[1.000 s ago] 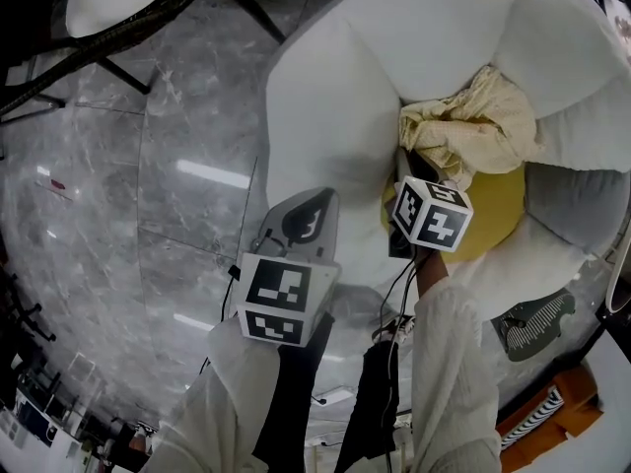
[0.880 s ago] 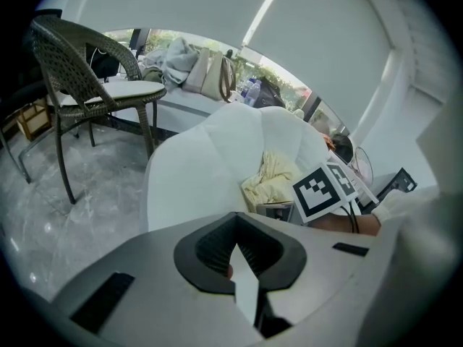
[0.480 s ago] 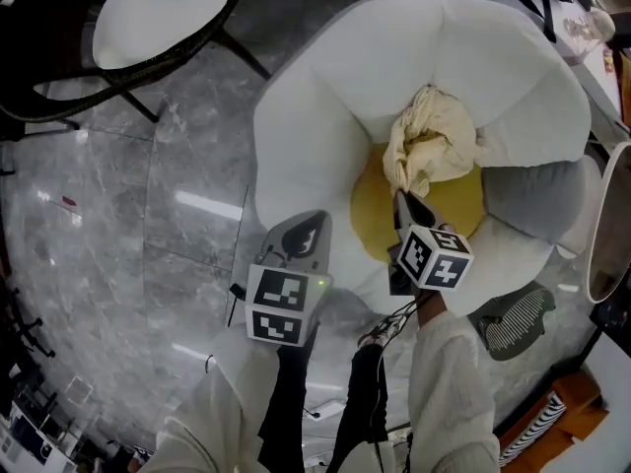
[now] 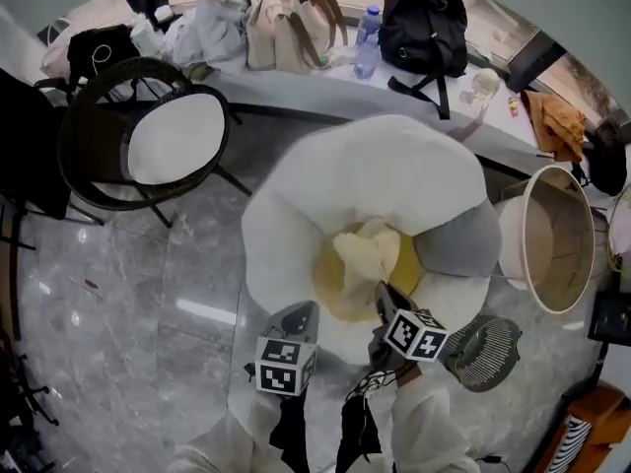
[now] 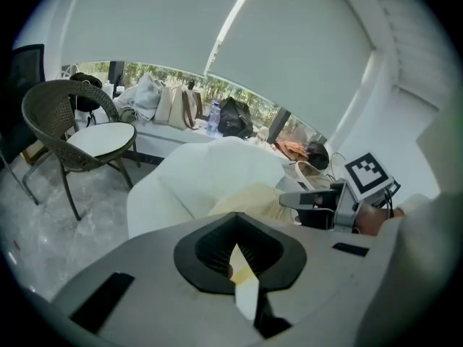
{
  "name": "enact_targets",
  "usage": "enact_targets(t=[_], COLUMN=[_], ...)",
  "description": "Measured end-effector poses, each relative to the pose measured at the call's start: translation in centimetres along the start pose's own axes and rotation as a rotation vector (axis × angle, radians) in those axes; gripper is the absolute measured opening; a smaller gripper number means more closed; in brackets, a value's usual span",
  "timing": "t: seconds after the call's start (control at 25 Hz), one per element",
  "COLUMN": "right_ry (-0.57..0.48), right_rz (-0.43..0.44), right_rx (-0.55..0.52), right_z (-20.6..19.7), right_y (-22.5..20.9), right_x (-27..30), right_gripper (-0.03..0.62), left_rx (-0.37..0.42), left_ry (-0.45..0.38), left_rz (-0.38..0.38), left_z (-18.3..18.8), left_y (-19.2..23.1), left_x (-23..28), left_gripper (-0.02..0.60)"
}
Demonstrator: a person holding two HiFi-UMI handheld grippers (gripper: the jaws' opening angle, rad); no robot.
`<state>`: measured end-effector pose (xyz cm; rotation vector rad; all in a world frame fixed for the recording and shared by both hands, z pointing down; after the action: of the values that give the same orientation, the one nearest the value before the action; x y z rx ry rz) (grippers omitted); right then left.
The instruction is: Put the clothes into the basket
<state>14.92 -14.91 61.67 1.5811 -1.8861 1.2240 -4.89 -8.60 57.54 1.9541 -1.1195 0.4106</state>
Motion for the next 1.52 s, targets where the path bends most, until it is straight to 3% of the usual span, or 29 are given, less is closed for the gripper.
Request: enact_targets(t=[0.16,0.44,0.76,1.16,1.52], right_ry=[0.014,0.0,-0.04,-0.167,-0.259], right_rz=[0.041,0.072,0.079,0.087,0.007], right_rx=[0.012,0.011,0.001,0.036,0.128], right_z=[1.3,2.0,2.4,5.2,6.2], right_y=[0.7,2.0,2.5,0.4,-6.9], right_x=[-6.7,-15.0,-22.9,-29.0,-33.8], right_gripper=[0.034,0.034,0.032,0.032,0.032], left_rx=[0.012,0.106,0.09,0.217,0.347], left_ry=[-0.012,-0.003,-0.026,-0.062,0.001], left_rz=[-0.011,-0.018,-0.005,-0.06,-0.191], left_z=[1.8,3.2,2.2,5.9,5.0], left_y=[-5.1,-11.5,-17.0,-23.4,-32.2], left_x=[-2.8,-7.4,-11.3,-10.8,-6.3], left_gripper=[0.005,0.005,0.005,0.005,0.005])
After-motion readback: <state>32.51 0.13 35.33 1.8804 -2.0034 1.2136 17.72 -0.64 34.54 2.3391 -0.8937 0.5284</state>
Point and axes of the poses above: the fingertips, and each gripper's own axes: x forward along the fingers, y to its left, z out of its top, the point moved 6 cm from there along -x, backward along the fingers, and after that the axes turned 10 degrees about -z, right-handed, at the moved point
